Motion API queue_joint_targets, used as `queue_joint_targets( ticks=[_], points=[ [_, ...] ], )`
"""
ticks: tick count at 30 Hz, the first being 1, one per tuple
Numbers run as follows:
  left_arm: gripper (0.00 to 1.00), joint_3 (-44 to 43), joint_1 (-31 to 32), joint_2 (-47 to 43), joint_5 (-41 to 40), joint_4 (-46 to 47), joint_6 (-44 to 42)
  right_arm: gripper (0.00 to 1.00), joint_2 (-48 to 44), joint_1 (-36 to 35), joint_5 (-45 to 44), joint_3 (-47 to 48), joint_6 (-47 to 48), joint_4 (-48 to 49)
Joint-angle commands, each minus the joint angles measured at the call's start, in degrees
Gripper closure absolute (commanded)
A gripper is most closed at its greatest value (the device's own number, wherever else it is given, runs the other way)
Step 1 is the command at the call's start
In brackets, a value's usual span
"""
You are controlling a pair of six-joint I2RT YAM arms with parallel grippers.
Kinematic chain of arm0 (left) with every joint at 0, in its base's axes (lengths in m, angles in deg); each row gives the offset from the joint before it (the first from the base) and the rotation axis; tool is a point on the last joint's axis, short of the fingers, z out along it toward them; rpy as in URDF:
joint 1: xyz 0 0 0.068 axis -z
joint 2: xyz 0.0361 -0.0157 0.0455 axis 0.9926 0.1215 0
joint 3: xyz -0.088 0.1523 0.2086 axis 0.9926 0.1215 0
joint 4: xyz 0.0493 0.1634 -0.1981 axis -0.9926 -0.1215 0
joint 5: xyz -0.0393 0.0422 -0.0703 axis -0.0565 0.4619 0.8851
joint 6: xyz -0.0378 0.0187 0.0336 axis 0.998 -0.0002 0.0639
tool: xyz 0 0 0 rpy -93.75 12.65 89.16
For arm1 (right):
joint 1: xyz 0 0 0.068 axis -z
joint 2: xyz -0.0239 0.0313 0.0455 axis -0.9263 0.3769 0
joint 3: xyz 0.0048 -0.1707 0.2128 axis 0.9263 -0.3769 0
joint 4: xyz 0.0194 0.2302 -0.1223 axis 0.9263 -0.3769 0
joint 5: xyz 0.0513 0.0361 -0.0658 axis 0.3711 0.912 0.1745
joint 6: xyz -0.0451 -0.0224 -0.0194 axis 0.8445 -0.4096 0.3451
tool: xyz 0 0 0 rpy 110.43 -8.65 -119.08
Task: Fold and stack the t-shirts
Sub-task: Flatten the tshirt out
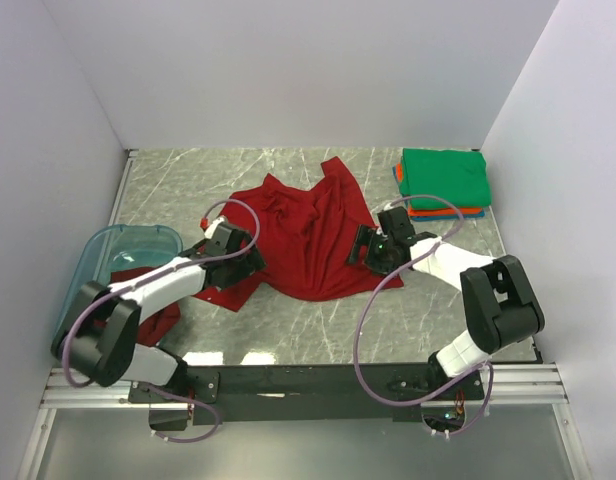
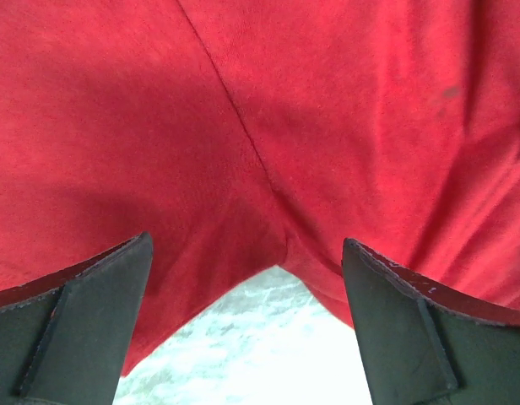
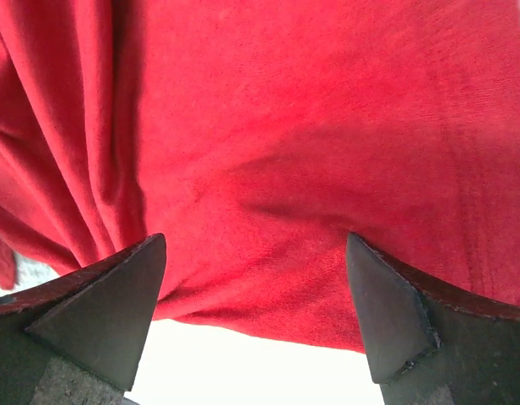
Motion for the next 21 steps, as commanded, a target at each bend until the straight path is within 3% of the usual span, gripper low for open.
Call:
queue_joint_targets(
  ticks=[1, 9, 13, 17, 21],
  points=[
    [0.01, -0.20, 0.53, 2.68, 3.87, 4.65, 0.78, 0.07, 3.01, 3.04, -2.15, -1.90, 2.27, -2.23],
    [0.01, -5.90, 6.50, 10.59, 8.35, 6.76, 1.74, 0.07, 4.59, 9.63, 4.08, 0.38, 3.06, -2.85],
    [0.01, -8.02, 10.37, 12.70, 8.62, 6.85, 2.88, 0.07, 3.72, 11.66, 1.55, 1.44, 3.15, -5.57],
    [0.00, -9.86, 13.01, 12.54, 8.19, 5.81, 3.59, 0.07, 2.40, 13.76, 1.26, 1.79, 3.68, -6.37],
    [0.01, -11.36, 13.27, 8.68, 2.49, 0.45, 3.50, 0.07, -0.41, 14.12, 1.36, 4.68, 5.34, -7.24]
  ],
)
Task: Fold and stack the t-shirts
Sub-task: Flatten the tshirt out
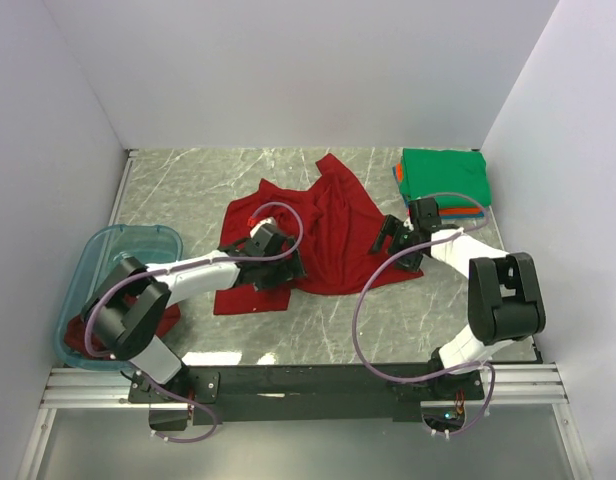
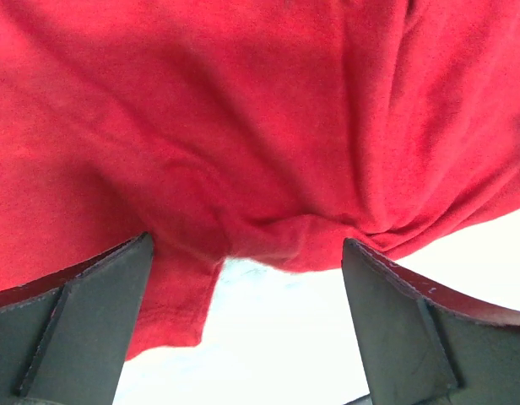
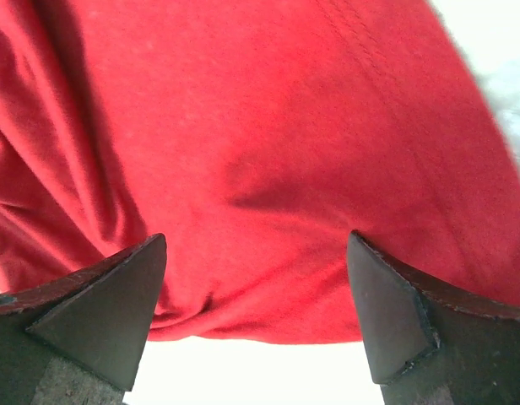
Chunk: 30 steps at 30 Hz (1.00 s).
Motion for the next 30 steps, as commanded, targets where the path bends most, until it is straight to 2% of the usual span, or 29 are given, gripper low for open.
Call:
queue_joint_targets(
  ticks=[1, 5, 10, 13, 16, 21, 30],
  points=[
    [0.01, -2.56, 0.05, -5.06, -4.46, -4.89, 1.21, 0.07, -4.89, 0.55, -3.32, 2.42, 3.44, -4.40],
    [0.00, 0.25, 0.23, -17.00, -8.50, -9.81, 3.48, 0.06, -14.65, 0.55, -4.80, 3.30, 3.54, -5.19],
    [0.01, 4.56, 0.14, -30.35, -17.10, -25.07, 11.65, 0.05, -30.10, 0.63, -15.95, 0.85, -0.23, -7.48],
    [0.01, 8.85, 0.14, -35.63, -19.57, -31.33, 19.20, 0.02, -37.57, 0.64, -21.14, -3.28, -3.65, -6.95],
    [0.01, 11.15, 0.14, -38.46, -19.23, -33.02, 21.94, 0.02, -42.68, 0.90, -22.48, -7.33, -5.69, -5.64],
    [0.01, 15.28, 0.05, -38.21, -18.00, -31.72, 25.64, 0.02, -45.25, 1.07, -20.98, -10.15, -3.24, -5.02],
    [0.14, 16.26, -0.12, -31.00, -24.42, -28.91, 31.61, 0.03, -41.04, 1.16, -17.82, -10.41, -0.15, -5.02]
  ],
)
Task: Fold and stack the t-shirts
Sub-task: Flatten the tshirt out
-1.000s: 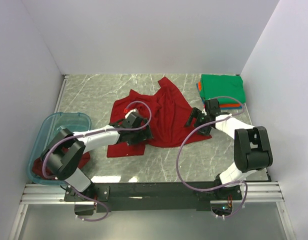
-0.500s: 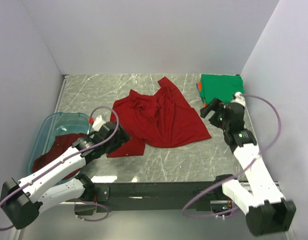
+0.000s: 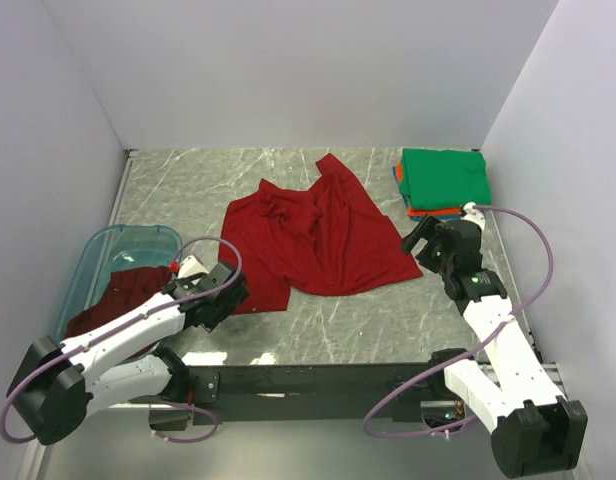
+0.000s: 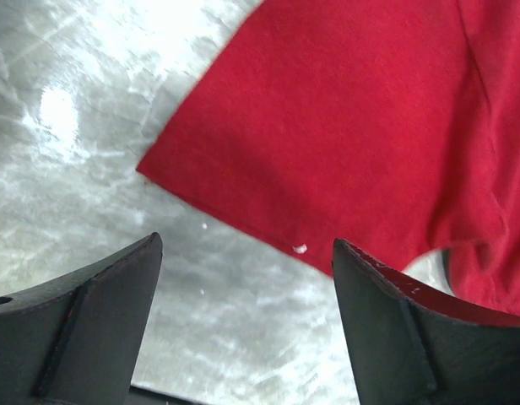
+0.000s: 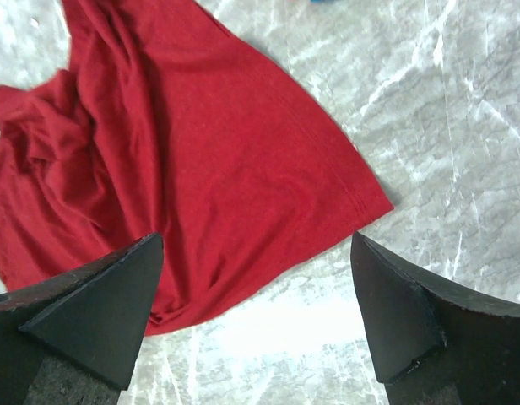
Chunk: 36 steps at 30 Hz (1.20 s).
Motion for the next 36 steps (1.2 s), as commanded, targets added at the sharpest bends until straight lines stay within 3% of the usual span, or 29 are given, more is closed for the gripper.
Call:
queue_joint_targets(
  ticks=[1, 13, 16, 20, 30, 33, 34, 36],
  points=[
    [0.14, 0.52, -0.67, 2.83, -3.59, 2.42, 3.21, 0.03, 1.26, 0.33, 0.54, -0.05, 1.53, 1.36],
    [0.37, -0.01, -4.45, 13.65, -0.16, 7.70, 0.21, 0.03, 1.26, 0.51, 0.28, -1.02, 1.70, 1.89],
    [0.42, 0.17, -4.71, 14.62, 0.02, 7.88, 0.30, 0.03, 1.43, 0.59, 0.28, -1.10, 1.53, 1.98],
    [0.57, 0.52, -5.33, 15.06, 0.37, 9.28, -0.40, 0.03, 1.87, 0.68, 0.37, -1.11, 1.53, 2.07],
    [0.75, 0.78, -7.61, 16.55, 1.08, 11.66, -3.39, 0.04, 2.75, 0.77, 0.19, -1.28, 1.62, 2.42],
    [0.88, 0.87, -8.23, 16.47, 0.90, 11.66, -4.01, 0.04, 3.10, 0.77, 0.28, -1.19, 1.79, 2.50],
    [0.99, 1.04, -8.32, 16.38, 0.81, 11.74, -4.27, 0.04, 3.10, 0.77, 0.37, -1.19, 1.88, 2.42],
    [0.99, 1.13, -8.41, 15.60, 0.37, 11.83, -5.15, 0.04, 3.19, 0.77, 0.19, -1.19, 1.79, 2.59]
  ],
)
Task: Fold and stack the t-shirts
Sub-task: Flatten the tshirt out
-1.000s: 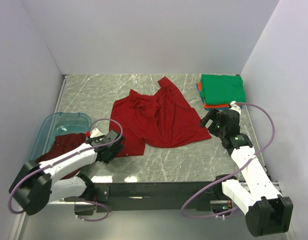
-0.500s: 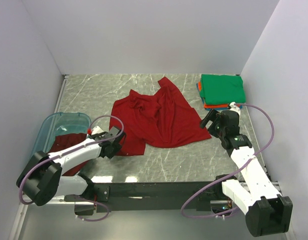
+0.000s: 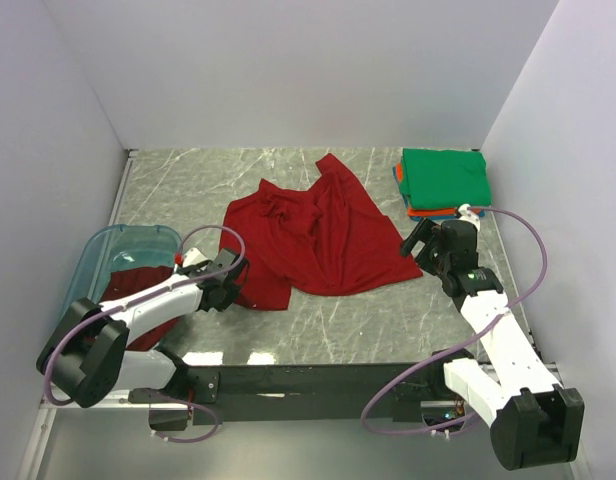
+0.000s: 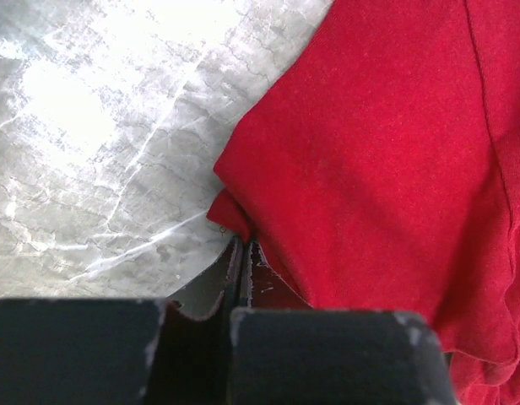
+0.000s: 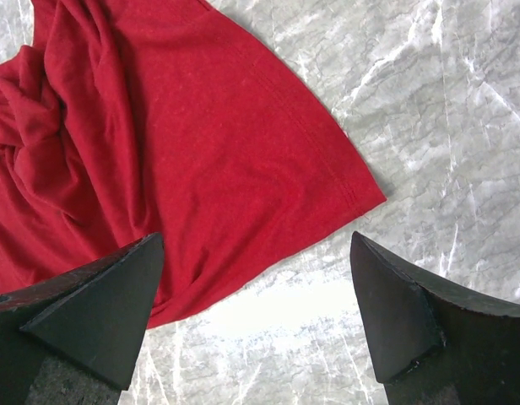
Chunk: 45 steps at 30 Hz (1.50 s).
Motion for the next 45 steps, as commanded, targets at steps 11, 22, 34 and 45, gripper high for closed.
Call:
queue_joint_targets(
  ticks=[11, 22, 34, 45],
  points=[
    [0.99, 4.54, -0.47, -11.61, -0.88, -0.69, -5.83, 0.04, 0.22, 0.49, -1.93, 0.10, 0.88, 1.45],
    [0.99, 6.29, -0.47, -20.41, -1.76, -0.88, -8.11, 0.04, 2.77, 4.61, -5.55, -2.62, -3.25, -2.85],
    [0.99, 5.68, -0.47, -21.29, -4.22, -0.87, -10.13, 0.25, 14.19, 10.24, 2.28, -2.19, -1.67, 0.57],
    [0.99, 7.44, -0.47, -25.15, -4.49, 0.10, -11.19, 0.45, 25.79, 10.07, 2.28, 0.10, -2.82, 4.00]
  ],
)
